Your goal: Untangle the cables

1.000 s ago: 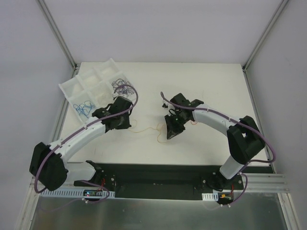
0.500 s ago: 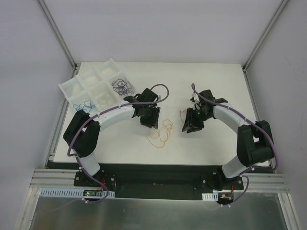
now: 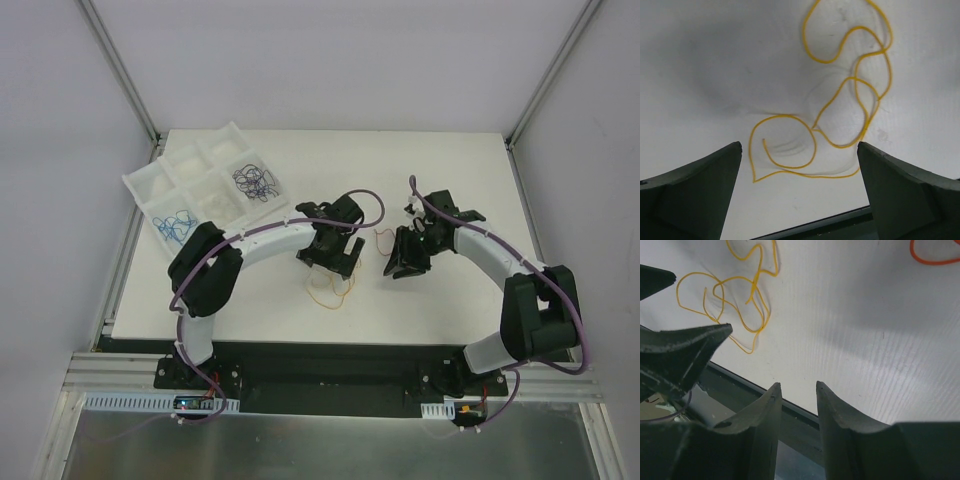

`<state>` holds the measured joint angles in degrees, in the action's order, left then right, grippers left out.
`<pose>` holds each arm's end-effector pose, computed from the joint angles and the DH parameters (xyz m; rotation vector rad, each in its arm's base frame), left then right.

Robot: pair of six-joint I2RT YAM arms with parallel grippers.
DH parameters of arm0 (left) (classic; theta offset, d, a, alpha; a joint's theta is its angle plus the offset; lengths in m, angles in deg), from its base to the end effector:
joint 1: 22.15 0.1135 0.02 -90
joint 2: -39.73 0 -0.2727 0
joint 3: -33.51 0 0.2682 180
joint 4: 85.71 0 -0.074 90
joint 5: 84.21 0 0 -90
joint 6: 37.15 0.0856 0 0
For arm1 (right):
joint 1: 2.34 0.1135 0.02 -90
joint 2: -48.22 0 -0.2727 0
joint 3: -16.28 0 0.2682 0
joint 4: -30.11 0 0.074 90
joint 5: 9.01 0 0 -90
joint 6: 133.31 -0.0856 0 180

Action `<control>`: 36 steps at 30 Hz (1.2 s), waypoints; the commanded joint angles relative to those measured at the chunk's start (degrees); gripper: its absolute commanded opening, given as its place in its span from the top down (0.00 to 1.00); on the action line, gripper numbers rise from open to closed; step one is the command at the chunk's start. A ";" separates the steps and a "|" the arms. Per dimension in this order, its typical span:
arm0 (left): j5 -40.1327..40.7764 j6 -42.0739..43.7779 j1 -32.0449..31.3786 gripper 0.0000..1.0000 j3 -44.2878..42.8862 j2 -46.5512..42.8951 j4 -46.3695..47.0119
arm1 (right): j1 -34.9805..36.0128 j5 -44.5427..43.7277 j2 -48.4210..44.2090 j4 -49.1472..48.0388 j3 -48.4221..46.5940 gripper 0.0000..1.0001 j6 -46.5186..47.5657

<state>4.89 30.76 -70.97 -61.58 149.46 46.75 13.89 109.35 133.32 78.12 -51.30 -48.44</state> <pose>0.2927 -0.3366 0.1613 0.6353 2.6509 -0.4090 0.2904 0.1269 0.1686 -0.4100 2.6837 0.7820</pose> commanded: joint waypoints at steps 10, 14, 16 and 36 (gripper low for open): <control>6.54 -4.02 0.57 0.02 -5.80 5.05 -9.07 | -0.67 2.49 -2.66 -1.87 2.18 0.65 -0.76; 4.78 -3.31 0.65 0.16 -7.30 8.04 -9.07 | -0.85 2.67 -2.66 -2.22 2.71 0.66 -0.85; 4.77 -2.79 0.65 0.32 -7.83 9.27 -9.16 | -0.93 2.58 -2.83 -2.22 2.71 0.67 -0.76; 8.82 3.19 9.78 1.00 -11.33 -10.76 -8.28 | -1.02 1.96 -3.45 -1.08 2.18 0.69 -0.32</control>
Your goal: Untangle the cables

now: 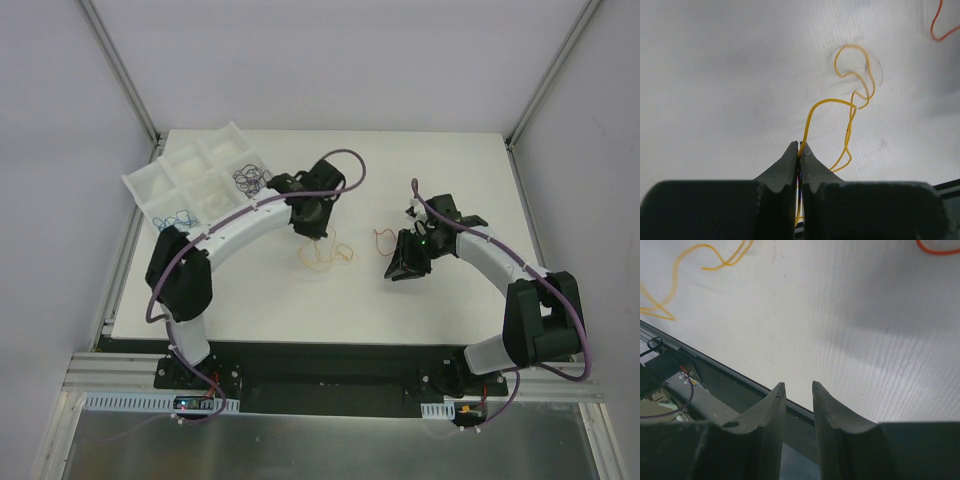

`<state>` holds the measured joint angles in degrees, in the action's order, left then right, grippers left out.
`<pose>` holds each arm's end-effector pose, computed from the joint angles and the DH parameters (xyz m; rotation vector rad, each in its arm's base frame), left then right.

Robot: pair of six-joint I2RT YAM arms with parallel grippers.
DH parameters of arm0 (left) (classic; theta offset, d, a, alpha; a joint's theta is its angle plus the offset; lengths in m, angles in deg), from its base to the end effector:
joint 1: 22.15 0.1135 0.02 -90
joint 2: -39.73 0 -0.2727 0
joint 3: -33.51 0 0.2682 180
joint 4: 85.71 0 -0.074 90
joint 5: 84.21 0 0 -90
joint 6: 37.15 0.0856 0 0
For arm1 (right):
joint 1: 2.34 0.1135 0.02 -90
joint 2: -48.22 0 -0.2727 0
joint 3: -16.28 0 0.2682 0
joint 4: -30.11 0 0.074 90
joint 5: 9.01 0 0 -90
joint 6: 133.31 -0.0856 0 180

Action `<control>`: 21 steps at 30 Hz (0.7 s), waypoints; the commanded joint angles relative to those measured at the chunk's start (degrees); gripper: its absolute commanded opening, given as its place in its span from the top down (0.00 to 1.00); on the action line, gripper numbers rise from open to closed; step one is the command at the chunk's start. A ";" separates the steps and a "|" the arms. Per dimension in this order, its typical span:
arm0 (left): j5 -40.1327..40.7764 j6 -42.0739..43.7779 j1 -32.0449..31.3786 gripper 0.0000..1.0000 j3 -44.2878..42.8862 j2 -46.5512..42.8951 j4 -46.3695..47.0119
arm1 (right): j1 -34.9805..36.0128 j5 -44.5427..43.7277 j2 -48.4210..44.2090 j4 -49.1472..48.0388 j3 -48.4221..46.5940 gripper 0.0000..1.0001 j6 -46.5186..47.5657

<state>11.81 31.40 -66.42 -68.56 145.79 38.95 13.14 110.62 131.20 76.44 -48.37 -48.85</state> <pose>0.3243 -0.3036 0.2200 0.4818 2.5787 -0.2744 0.2824 0.1221 0.1657 -0.3924 2.6664 0.8100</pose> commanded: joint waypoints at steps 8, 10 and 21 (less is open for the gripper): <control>5.49 7.30 16.75 1.00 -18.59 -11.40 0.75 | -0.89 -0.01 -1.33 1.83 -1.36 0.70 0.53; 5.84 8.35 19.04 1.00 -22.72 -10.70 2.15 | -0.98 -0.09 -1.50 2.54 -1.45 0.70 0.53; 6.72 11.70 33.27 1.00 -41.54 4.23 8.57 | -2.12 -8.00 -5.89 9.74 -5.57 0.71 3.43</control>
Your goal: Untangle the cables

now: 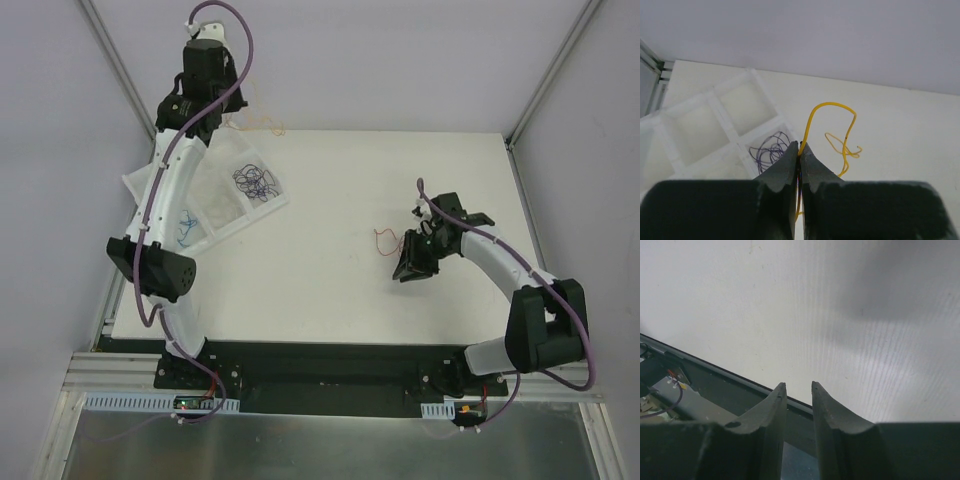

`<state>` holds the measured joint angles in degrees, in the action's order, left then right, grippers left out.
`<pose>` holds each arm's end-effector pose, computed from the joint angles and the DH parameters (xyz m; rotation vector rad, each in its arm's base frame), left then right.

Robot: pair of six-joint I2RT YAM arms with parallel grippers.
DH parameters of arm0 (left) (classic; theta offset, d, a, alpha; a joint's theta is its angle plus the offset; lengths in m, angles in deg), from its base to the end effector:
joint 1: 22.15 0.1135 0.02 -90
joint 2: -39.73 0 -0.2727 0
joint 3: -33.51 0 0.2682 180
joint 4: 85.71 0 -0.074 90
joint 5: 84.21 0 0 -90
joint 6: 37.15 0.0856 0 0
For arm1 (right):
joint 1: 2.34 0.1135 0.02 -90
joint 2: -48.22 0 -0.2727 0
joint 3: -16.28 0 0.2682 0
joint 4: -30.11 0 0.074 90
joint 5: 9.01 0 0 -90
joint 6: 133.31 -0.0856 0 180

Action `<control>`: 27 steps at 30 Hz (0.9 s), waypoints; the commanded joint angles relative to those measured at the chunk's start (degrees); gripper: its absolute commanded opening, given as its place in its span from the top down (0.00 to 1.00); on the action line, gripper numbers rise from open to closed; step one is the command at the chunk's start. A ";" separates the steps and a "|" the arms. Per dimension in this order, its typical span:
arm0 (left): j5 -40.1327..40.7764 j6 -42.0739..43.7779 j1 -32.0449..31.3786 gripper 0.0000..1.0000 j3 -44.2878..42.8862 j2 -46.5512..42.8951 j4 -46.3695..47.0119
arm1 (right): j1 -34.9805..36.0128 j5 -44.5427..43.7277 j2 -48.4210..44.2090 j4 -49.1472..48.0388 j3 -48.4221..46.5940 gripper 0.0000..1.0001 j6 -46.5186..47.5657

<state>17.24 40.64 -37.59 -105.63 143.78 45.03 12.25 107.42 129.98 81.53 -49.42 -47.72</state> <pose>0.4467 -0.1058 0.4936 -0.0903 1.8138 -0.1607 0.2772 0.1115 0.1700 -0.3710 2.7201 0.7252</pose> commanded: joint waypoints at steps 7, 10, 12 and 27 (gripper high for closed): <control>-1.42 -0.44 11.39 1.00 -7.55 14.68 7.77 | -2.72 -8.85 -7.22 7.73 -7.60 0.71 2.30; -3.88 -2.81 13.50 1.00 -7.91 17.58 9.52 | -3.16 -9.30 -7.14 8.78 -8.48 0.71 2.12; -5.02 -3.87 14.38 1.00 -8.17 19.51 10.23 | -3.34 -9.73 -7.22 9.13 -8.57 0.71 1.77; -4.85 -6.86 15.00 1.00 -8.26 32.53 19.72 | -4.22 -11.93 -8.63 12.12 -7.61 0.71 0.89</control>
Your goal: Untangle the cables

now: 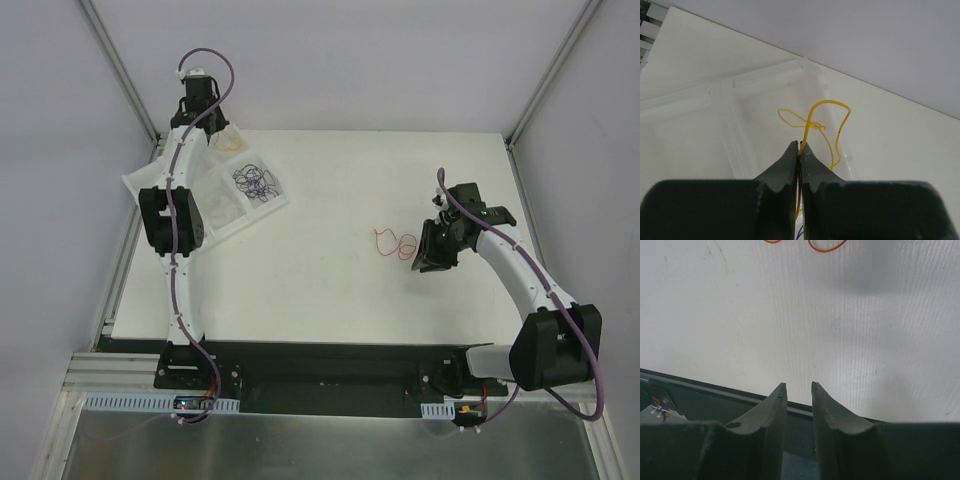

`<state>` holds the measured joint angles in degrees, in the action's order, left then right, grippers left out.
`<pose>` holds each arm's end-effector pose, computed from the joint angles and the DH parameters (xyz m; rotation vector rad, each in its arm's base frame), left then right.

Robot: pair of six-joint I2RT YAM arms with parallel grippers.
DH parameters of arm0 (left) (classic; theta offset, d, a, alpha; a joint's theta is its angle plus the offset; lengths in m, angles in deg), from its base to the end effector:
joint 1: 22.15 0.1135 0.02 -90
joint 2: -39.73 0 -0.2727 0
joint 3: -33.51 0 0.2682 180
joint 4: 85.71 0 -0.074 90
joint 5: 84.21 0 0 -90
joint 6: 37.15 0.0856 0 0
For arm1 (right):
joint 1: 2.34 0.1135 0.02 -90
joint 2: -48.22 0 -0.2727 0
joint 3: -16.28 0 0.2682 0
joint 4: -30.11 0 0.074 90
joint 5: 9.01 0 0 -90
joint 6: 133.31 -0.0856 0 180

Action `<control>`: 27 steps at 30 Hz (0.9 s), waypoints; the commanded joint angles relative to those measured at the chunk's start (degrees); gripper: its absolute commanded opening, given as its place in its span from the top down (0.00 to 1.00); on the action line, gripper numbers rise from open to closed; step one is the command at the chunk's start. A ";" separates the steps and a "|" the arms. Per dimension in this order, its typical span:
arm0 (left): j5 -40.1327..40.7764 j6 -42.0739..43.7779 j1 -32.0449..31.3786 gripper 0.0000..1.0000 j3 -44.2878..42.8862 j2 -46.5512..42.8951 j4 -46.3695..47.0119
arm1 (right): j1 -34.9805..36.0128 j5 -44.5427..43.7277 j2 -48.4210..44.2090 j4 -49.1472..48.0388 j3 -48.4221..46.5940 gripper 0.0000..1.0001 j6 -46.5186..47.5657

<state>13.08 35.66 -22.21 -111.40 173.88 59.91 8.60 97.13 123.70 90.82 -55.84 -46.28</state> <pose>0.6190 0.0102 0.2956 -0.3762 1.9441 -0.0695 0.2779 0.0780 0.2213 -0.2747 2.6788 0.4538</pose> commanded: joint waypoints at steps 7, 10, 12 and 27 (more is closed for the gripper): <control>1.15 -2.94 1.02 0.80 -0.03 1.21 6.16 | -1.01 -2.08 -2.27 3.45 -2.50 0.71 -0.55; 0.54 -3.02 1.02 0.58 1.63 -2.12 6.16 | -1.18 -1.82 -1.22 2.93 -3.81 0.71 -1.25; -1.13 -3.72 1.02 0.49 4.52 -4.58 6.07 | -1.27 -1.90 0.62 2.75 -4.69 0.70 -2.04; -23.72 -7.51 -9.86 0.36 52.93 -43.59 5.55 | -2.68 0.02 28.38 1.43 -21.91 0.32 -9.77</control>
<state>-2.76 27.79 -25.18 -69.01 139.56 66.03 6.08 95.62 146.94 91.85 -72.08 -52.92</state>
